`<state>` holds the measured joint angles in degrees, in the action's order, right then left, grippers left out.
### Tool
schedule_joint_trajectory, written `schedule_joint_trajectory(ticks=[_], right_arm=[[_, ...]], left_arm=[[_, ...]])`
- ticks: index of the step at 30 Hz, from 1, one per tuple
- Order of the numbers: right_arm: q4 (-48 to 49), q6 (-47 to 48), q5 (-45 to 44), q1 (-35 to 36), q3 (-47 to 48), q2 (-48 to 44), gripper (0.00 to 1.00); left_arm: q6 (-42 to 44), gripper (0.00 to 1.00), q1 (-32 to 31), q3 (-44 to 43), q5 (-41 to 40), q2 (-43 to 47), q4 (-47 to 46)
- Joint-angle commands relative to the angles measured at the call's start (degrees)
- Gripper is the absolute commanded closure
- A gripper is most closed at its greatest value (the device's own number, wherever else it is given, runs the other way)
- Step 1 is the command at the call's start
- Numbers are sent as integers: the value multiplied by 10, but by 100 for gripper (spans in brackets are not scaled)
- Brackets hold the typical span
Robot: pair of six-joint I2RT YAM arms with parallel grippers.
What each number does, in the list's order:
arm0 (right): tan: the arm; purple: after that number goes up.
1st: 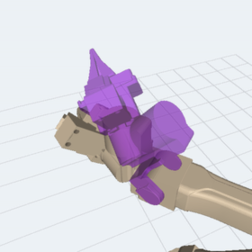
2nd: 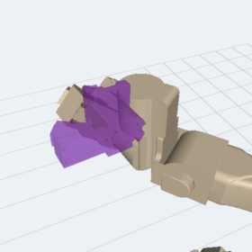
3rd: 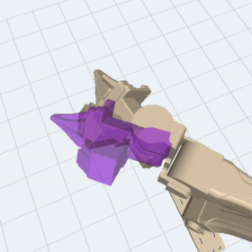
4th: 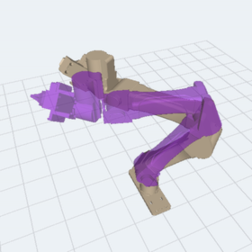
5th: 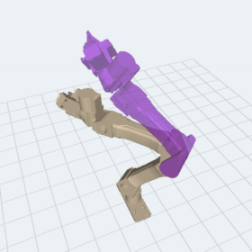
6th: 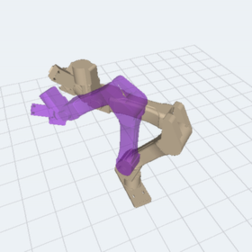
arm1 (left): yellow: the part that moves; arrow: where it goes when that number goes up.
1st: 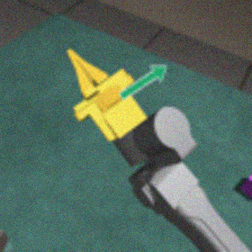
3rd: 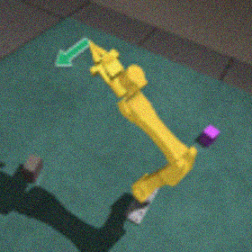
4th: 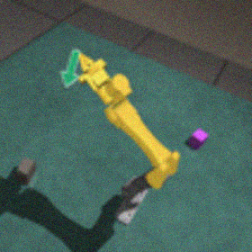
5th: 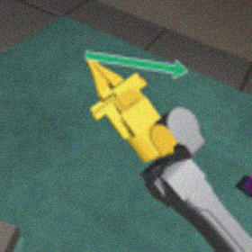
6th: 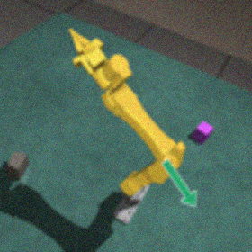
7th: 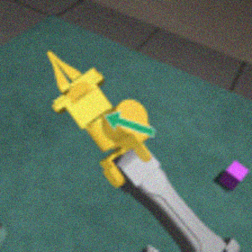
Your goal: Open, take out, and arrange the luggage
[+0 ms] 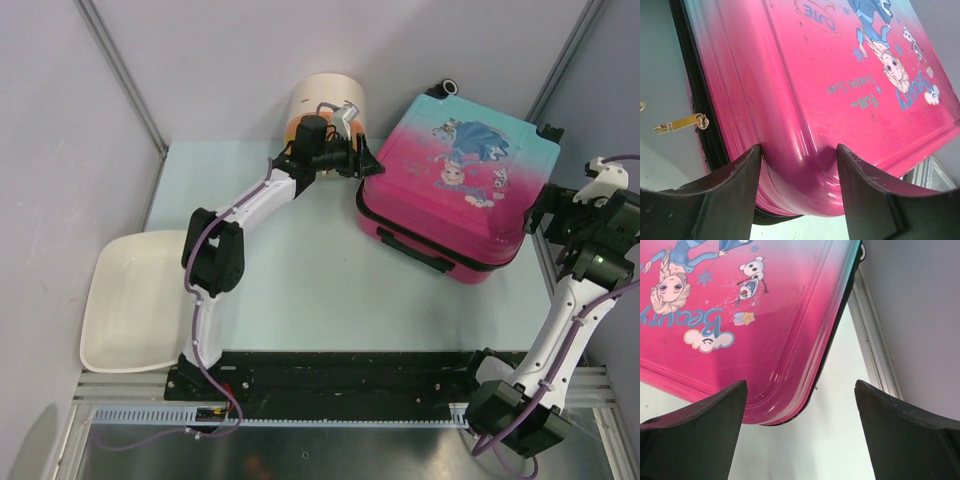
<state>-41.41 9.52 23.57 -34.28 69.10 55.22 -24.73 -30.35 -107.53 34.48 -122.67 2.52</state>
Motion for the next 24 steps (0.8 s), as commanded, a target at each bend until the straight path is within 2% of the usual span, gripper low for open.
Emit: schedule_joint_trajectory(ticks=[1,7,10,13,16,17,19,21,23,24], right_arm=[[10,15,3,-21,37,10,7],[12,19,41,-24,51,30,7],[16,23,53,-24,60,41,8],[18,33,59,-23,67,45,8],[22,43,85,-21,68,47,8],[26,44,98,-19,68,50,8],[42,36,120,5,67,53,9],[61,18,102,44,67,61,10],[91,16,76,122,68,70,10],[102,16,34,149,67,74,10]], left_arm=[[64,41,-82,49,48,41,39],[89,48,-194,124,49,88,39],[75,49,-230,146,50,97,39],[55,50,-235,174,71,120,39],[78,41,-218,228,81,183,38],[86,34,-210,242,87,200,38],[110,28,-183,278,87,254,38],[126,21,-161,296,86,287,38],[130,13,-124,321,82,327,39],[140,8,-111,328,87,338,40]])
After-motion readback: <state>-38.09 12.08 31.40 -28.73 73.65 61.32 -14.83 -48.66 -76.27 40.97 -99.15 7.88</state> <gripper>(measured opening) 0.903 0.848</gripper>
